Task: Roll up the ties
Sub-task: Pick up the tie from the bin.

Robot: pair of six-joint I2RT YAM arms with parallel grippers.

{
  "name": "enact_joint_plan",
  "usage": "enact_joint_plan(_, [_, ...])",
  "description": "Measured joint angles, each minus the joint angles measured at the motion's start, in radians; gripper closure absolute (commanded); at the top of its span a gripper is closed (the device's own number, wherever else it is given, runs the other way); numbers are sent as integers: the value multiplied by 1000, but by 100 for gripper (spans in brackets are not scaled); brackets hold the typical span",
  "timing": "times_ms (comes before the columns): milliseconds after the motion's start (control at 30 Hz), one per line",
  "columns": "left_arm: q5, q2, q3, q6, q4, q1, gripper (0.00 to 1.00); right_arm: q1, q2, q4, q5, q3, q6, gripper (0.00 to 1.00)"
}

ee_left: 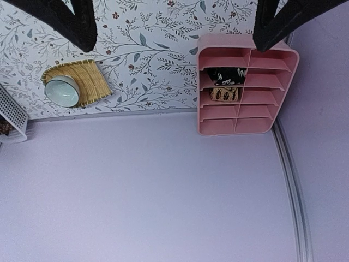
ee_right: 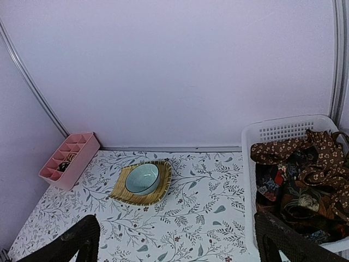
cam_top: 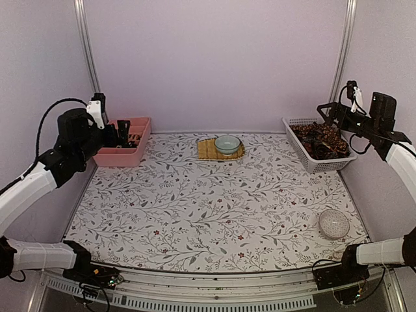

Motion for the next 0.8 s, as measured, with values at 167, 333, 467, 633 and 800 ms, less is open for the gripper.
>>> enact_joint_plan(167, [61,-14,-60,17,-2,0,0,0,3,-32,-12,0,-9,0])
enact_joint_plan(333, [104,-19,-117,39,9,6,0,0,38,-22,-18,-28,-106,0])
enact_joint_plan(467, [128,-21,-140,47,6,16,0,0,82,-23,7,-68,-183,0])
enact_joint_plan(633, [174,-23,-140,43,15,44,0,0,110,-22,54,-77,-235,0])
enact_joint_plan(800, [214,-22,-140,37,16,71,0,0,180,-37,132,-46,-253,0])
